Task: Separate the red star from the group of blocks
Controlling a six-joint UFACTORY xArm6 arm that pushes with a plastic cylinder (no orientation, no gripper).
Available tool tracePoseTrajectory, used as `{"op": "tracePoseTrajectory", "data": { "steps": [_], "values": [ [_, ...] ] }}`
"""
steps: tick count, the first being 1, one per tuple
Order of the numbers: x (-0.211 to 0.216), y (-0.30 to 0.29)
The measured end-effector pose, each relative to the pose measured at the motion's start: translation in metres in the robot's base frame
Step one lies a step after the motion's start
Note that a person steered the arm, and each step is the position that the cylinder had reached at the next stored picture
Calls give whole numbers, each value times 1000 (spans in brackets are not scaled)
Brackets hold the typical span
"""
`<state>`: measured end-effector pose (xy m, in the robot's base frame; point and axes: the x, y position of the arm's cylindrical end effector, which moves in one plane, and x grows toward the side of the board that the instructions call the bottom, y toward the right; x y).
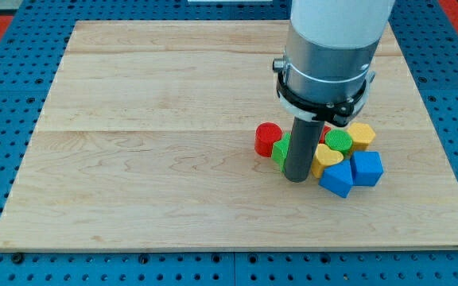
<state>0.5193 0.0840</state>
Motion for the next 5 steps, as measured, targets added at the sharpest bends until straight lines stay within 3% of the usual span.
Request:
{"op": "tracePoseTrajectory", "data": {
  "steps": [2,5],
  "values": [
    [5,0],
    [7,48]
  ]
}}
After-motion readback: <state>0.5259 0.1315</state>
